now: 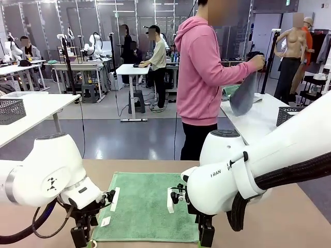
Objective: Fold the towels and place them in the basket.
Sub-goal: When a person lays out a Towel with hook on the table, fold it in half twice.
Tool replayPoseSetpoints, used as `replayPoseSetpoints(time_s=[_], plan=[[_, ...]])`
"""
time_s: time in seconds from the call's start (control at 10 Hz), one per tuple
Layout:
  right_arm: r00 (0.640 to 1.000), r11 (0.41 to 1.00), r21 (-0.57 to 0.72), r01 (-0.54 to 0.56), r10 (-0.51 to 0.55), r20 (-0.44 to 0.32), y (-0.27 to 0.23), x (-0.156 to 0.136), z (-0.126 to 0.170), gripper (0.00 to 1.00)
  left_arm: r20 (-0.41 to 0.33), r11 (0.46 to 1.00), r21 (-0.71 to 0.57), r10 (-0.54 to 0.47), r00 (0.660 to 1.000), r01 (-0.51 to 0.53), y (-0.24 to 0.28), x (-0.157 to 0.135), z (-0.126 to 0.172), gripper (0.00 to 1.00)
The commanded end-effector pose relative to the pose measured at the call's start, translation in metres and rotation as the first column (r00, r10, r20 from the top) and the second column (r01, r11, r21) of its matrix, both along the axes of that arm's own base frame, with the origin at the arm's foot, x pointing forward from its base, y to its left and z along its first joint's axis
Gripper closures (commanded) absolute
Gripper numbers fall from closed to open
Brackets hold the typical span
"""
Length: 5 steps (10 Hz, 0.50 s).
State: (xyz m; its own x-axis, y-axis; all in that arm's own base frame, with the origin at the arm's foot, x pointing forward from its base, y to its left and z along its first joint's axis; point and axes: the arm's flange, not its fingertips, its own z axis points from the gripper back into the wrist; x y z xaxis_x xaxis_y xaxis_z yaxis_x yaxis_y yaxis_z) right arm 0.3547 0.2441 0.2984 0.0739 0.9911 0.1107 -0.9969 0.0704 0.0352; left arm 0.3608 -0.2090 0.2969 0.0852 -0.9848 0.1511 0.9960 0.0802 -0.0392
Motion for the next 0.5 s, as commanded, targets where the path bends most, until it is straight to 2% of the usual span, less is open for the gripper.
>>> replayPoseSetpoints(time_s=[0.0,0.4], plan=[[1.0,1.0,-0.006,-0.019,0.019,-0.024,0.002,0.01,-0.004,0.0,0.012,1.0,0.0,-0.019,1.0,0.019,-0.006,0.006,-0.006,0.0],[0.999,1.0,-0.012,-0.02,0.02,-0.037,0.007,0.016,-0.016,0.0,0.0,0.999,0.024,-0.023,1.0,0.023,-0.01,0.007,-0.007,0.0]])
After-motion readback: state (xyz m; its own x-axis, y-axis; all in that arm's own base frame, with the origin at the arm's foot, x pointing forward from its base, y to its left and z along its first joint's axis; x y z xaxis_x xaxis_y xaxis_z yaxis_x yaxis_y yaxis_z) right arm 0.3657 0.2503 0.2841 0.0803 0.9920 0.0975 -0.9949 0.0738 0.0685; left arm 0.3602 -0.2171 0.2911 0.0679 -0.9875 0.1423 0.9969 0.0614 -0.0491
